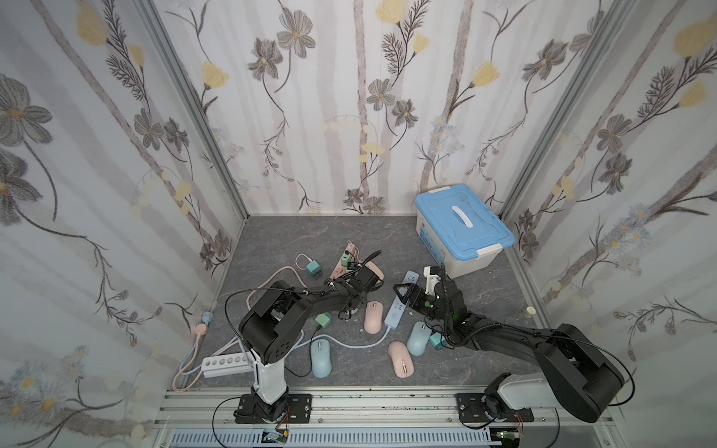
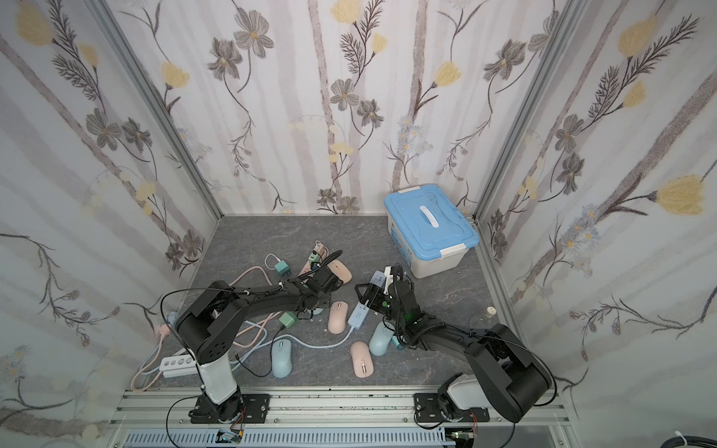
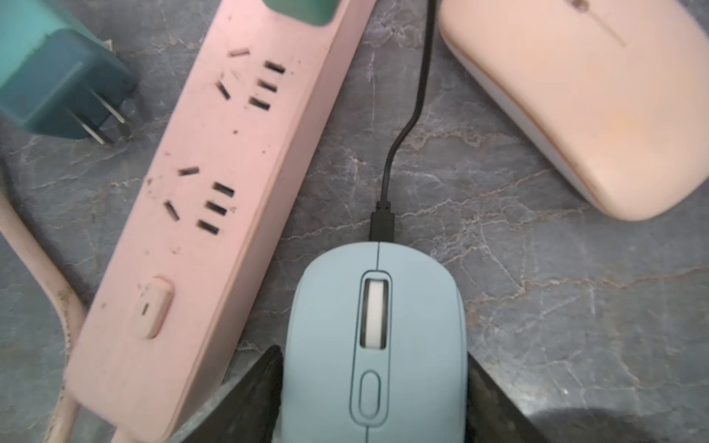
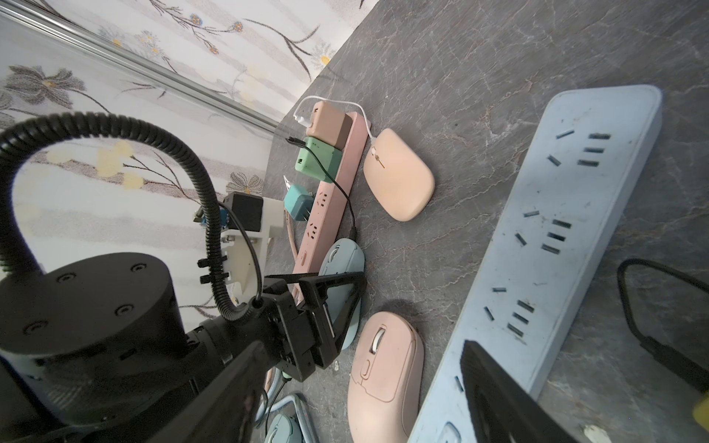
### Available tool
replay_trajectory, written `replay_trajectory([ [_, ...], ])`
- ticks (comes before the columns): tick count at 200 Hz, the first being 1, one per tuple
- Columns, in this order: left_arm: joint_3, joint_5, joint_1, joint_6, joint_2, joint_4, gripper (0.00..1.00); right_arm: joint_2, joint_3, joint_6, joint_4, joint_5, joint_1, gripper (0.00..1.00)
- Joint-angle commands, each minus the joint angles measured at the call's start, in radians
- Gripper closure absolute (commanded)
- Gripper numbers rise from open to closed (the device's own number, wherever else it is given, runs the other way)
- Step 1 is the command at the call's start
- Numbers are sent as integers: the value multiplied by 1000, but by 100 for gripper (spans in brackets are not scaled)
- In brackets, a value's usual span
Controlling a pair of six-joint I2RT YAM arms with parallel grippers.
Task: Unplug the wireless mouse
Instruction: Pick up the mouse from the center of the board.
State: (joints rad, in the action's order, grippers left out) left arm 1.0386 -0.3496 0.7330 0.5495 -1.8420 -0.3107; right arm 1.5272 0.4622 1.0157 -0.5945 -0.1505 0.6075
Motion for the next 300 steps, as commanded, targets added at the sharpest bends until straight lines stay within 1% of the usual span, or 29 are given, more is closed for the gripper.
replay_trajectory([
  [1, 7, 58, 3, 7, 6, -159, 27, -4, 2, 4, -35, 16, -1, 20],
  [23, 2, 69, 3, 13, 25, -171, 28, 2, 4, 8, -44, 13, -1, 20],
  [41, 5, 70, 3, 3, 15, -163, 28, 9, 7, 12, -46, 6, -1, 20],
  [62, 16, 69, 4, -2, -15, -155, 31, 14, 9, 12, -45, 3, 0, 20],
  [75, 13, 75, 3, -9, -21, -131, 35, 15, 8, 12, -45, 4, -1, 20],
  [84, 11, 75, 3, -11, -25, -119, 37, 16, 7, 12, -44, 3, -1, 20],
  [93, 14, 81, 3, -17, -33, -114, 42, 16, 7, 13, -43, 2, -1, 20],
  [110, 15, 91, 4, -19, -36, -112, 49, 13, 7, 12, -41, 2, -1, 20],
  [127, 2, 96, 3, -23, -16, -101, 55, 13, 10, 9, -37, 2, -1, 20],
  [137, -7, 102, 3, -29, 0, -88, 60, 17, 16, 5, -35, -3, -2, 20],
  [159, -20, 122, 3, -48, 48, -60, 76, 37, 34, 1, -39, -21, -1, 21],
  [180, -32, 128, 3, -77, 83, -35, 100, 60, 53, -10, -44, -40, -1, 22],
  [193, -50, 130, 3, -99, 104, -1, 100, 60, 64, -15, -45, -51, -1, 23],
  [197, -60, 136, 3, -107, 111, 16, 100, 93, 66, -16, -46, -55, -1, 23],
  [235, -167, 175, 3, -151, 203, 186, 100, 128, 96, -36, -47, -89, 0, 29],
  [260, -220, 192, 3, -177, 249, 254, 100, 149, 138, -55, -21, -93, 11, 33],
  [300, -325, 217, 4, -168, 323, 336, 100, 207, 197, -64, -37, -122, 39, 36],
])
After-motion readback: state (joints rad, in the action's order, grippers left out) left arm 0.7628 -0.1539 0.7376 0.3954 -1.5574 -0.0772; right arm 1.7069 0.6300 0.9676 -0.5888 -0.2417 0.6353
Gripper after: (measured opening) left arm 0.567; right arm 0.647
